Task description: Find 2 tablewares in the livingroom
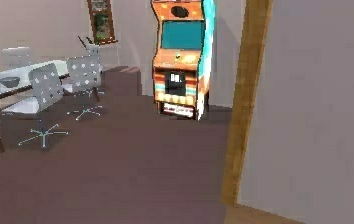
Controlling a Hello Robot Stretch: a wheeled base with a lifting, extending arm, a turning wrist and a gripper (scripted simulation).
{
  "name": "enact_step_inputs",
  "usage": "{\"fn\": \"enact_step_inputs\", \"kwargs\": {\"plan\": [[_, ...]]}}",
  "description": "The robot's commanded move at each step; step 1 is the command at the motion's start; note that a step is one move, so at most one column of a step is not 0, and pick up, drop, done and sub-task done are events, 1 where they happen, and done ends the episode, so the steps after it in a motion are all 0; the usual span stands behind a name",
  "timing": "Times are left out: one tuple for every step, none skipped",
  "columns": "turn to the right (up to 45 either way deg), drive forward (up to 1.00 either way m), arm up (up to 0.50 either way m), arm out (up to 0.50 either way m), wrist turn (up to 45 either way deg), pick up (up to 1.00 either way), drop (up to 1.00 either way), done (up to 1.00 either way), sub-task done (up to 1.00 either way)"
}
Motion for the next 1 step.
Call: {"fn": "enact_step_inputs", "kwargs": {"plan": [[21.0, 0.00, 0.00, 0.00, 0.0, 0.00, 0.00, 0.00, 0.00]]}}
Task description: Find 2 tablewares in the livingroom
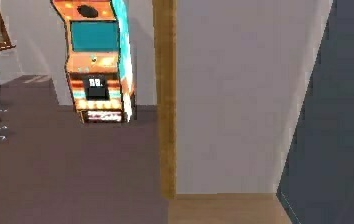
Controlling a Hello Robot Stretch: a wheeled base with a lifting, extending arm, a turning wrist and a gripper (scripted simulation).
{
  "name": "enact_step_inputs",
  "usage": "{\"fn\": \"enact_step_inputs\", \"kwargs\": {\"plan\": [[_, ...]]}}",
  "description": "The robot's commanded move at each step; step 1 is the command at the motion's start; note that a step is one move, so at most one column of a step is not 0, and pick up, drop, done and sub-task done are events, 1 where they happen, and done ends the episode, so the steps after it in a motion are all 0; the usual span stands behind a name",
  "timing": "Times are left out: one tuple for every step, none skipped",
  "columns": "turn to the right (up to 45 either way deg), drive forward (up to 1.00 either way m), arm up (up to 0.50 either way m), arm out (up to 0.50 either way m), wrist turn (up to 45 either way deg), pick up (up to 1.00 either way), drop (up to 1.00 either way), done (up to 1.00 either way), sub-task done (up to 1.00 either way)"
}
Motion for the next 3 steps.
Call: {"fn": "enact_step_inputs", "kwargs": {"plan": [[0.0, 0.15, 0.00, 0.00, 0.0, 0.00, 0.00, 0.00, 0.00], [-45.0, 0.00, 0.00, 0.00, 0.0, 0.00, 0.00, 0.00, 0.00], [-21.0, 0.00, 0.00, 0.00, 0.0, 0.00, 0.00, 0.00, 0.00]]}}
